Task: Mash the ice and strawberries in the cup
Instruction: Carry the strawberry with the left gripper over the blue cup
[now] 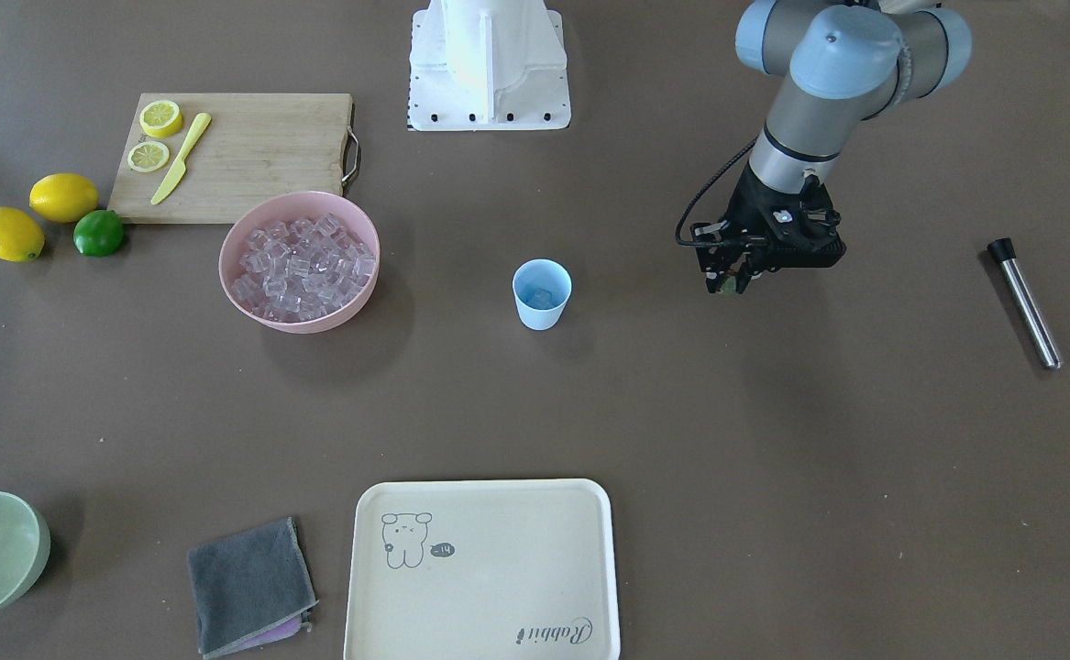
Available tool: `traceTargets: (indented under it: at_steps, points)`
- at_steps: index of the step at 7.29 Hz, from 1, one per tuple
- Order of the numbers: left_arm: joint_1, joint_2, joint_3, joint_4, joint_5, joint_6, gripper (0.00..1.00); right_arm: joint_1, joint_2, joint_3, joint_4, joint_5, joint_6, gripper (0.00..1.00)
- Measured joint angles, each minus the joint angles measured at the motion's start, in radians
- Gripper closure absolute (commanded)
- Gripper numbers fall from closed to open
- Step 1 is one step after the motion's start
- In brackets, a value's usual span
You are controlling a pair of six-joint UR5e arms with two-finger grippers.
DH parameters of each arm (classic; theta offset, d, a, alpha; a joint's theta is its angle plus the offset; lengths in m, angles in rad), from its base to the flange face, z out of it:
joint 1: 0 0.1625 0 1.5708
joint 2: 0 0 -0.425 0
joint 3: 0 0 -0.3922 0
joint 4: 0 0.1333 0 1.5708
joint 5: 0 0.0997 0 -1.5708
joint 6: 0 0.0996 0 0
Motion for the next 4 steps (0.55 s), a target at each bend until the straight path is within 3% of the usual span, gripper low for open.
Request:
traceTargets:
  at_steps: [4]
  points:
    - [0.156, -0.168, 0.068, -0.002, 0.102, -0.194, 0.74, 0.019, -0.011, 0.001, 0.001, 0.002, -0.002, 0.0]
